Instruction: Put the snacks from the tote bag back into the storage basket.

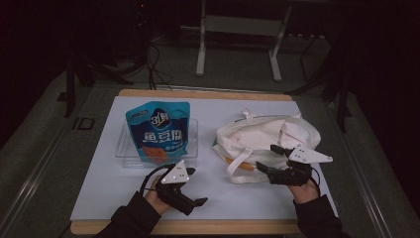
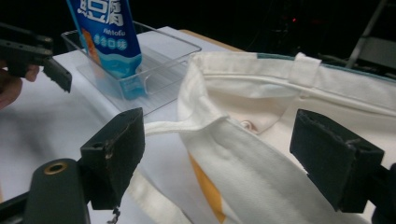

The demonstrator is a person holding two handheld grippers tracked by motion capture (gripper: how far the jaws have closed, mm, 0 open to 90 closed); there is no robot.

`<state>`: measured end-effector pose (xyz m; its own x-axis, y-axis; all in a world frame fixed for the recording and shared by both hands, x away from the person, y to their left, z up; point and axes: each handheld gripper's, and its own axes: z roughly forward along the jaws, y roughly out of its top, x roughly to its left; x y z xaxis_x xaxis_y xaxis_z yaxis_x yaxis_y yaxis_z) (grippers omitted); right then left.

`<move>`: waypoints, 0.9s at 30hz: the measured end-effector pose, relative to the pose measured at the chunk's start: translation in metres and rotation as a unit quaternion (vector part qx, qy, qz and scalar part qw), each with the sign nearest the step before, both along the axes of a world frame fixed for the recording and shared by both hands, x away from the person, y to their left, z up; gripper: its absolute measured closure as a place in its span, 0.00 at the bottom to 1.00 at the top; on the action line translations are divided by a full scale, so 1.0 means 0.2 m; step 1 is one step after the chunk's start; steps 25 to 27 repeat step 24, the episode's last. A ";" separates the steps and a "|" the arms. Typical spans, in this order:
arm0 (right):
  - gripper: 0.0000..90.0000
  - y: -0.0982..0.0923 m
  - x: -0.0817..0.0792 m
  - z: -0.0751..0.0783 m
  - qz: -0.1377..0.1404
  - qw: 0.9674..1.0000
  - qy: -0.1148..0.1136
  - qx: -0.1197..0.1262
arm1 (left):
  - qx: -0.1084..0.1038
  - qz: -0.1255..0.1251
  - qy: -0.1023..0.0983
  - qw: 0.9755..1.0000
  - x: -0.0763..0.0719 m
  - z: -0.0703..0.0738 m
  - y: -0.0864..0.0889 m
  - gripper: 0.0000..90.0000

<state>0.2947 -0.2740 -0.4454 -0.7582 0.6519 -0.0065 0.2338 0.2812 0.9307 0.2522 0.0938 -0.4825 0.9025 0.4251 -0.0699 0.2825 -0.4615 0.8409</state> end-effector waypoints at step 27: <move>0.19 -0.01 0.03 -0.03 -0.017 1.000 -0.002 0.008 | -0.007 0.020 -0.036 0.999 0.01 -0.02 0.04 0.02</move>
